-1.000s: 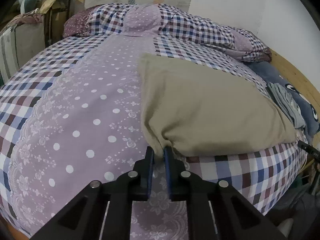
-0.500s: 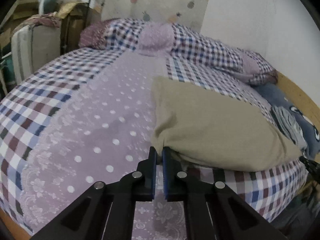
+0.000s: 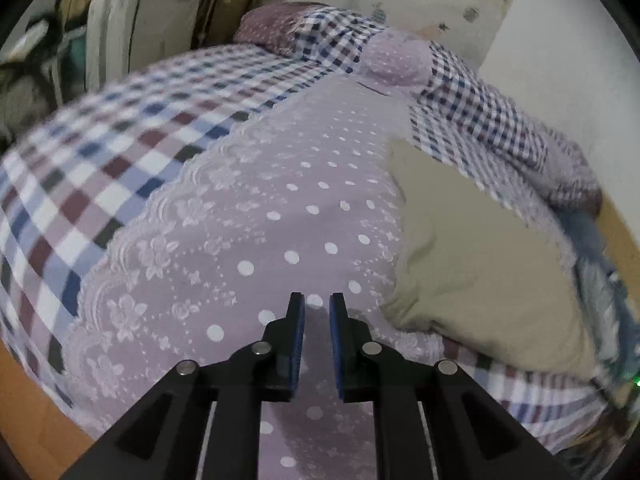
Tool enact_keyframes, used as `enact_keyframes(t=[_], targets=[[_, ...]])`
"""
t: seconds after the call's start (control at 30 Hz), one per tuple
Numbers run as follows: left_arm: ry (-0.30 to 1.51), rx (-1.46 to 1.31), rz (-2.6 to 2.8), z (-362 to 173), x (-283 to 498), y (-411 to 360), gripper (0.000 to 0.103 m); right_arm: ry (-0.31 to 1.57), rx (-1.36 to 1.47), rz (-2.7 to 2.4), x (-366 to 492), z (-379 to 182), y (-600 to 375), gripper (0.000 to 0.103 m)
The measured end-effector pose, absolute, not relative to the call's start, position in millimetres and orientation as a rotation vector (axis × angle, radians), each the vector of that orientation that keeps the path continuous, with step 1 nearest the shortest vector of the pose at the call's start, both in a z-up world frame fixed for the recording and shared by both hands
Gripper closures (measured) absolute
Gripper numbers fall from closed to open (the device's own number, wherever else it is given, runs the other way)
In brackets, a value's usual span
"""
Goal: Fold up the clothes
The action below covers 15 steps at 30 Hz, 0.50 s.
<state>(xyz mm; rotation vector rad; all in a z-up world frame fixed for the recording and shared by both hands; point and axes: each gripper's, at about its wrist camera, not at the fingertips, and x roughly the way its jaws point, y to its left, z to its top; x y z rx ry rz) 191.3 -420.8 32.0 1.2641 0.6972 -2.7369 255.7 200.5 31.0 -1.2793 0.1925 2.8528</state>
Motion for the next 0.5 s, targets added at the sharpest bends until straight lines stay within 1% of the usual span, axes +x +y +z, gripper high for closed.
enact_keyframes(t=[0.07,0.13,0.2,0.3,0.43,0.5], targets=[[0.762,1.285,-2.758,29,191,-421,0.092,0.218,-1.275,2.863,254,33,199,0.083],[0.821,1.298,-2.788,29,189,-421,0.087,0.264,-1.252,2.875,253,34,197,0.081],[0.89,1.305,-2.813,27,189,-419,0.068,0.334,-1.243,2.878,246,34,202,0.077],[0.954,1.286,-2.85,29,184,-416,0.053,0.486,-1.231,2.882,242,34,209,0.073],[0.967,1.308,-2.84,26,172,-411,0.052,0.697,-1.192,2.893,245,34,217,0.064],[1.002,1.31,-2.833,23,169,-412,0.052,0.776,-1.174,2.901,246,34,220,0.062]])
